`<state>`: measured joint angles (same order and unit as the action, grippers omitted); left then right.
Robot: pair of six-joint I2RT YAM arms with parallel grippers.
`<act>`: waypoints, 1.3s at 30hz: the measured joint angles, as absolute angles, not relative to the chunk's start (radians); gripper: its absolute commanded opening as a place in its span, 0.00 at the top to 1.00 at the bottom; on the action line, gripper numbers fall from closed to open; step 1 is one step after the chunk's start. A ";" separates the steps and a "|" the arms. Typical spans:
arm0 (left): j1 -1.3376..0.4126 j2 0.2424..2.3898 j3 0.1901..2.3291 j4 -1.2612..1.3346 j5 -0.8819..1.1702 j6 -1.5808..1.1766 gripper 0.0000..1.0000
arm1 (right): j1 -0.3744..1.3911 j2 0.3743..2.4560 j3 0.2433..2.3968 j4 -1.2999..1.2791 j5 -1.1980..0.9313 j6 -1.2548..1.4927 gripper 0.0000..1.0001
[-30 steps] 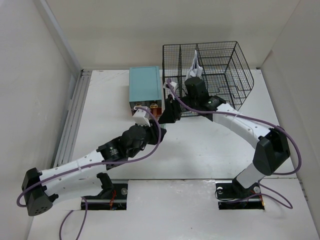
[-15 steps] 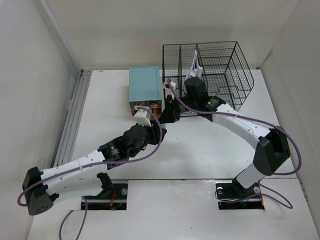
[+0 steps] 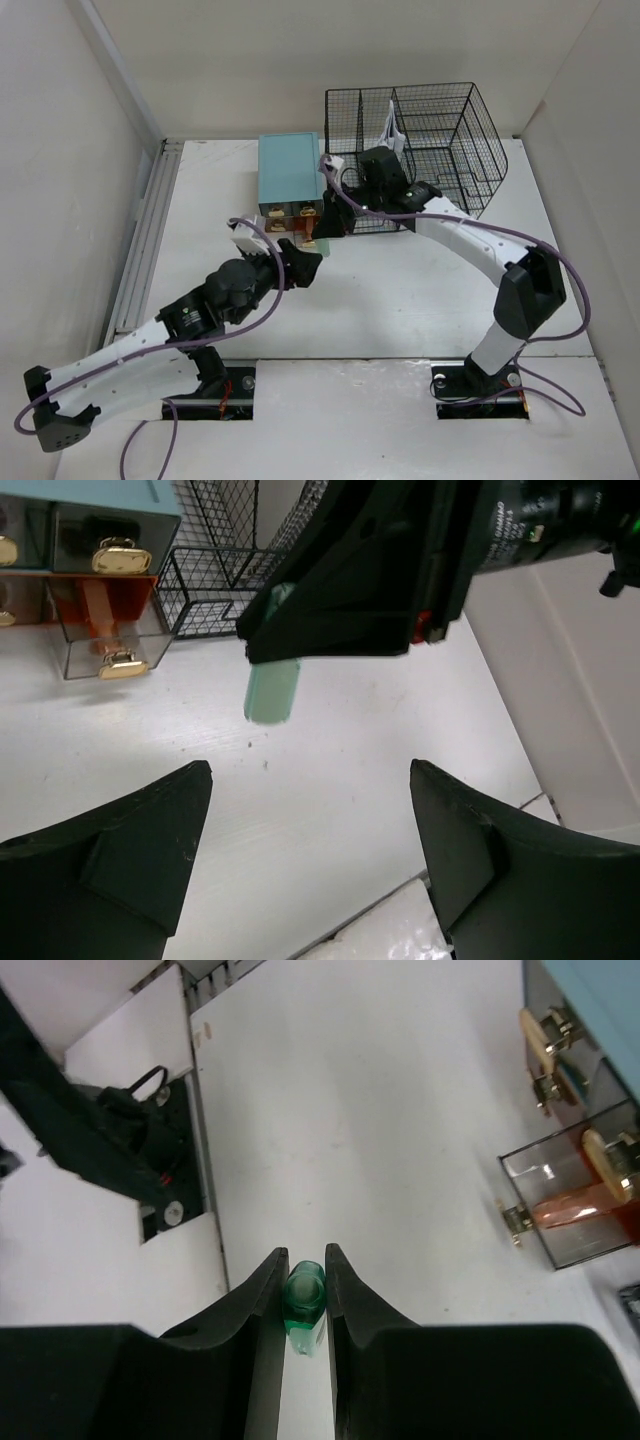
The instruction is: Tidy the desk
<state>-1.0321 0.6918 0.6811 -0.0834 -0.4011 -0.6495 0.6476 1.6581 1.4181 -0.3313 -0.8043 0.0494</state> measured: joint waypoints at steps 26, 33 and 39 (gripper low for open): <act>-1.032 0.305 0.844 -0.517 -0.638 -0.726 0.18 | 0.761 2.127 1.927 -0.726 -0.454 -0.692 0.99; -1.032 0.305 0.842 -0.525 -0.636 -0.717 0.17 | 0.791 2.127 1.951 -0.726 -0.363 -0.764 0.99; -1.032 0.305 0.842 -0.524 -0.631 -0.712 0.17 | 0.819 2.135 1.990 -0.742 -0.319 -0.809 0.99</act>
<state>-1.0321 0.3046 0.8421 -0.5243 -0.6308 -0.7116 0.8188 2.1345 1.9896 -0.7422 -0.3191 -0.8089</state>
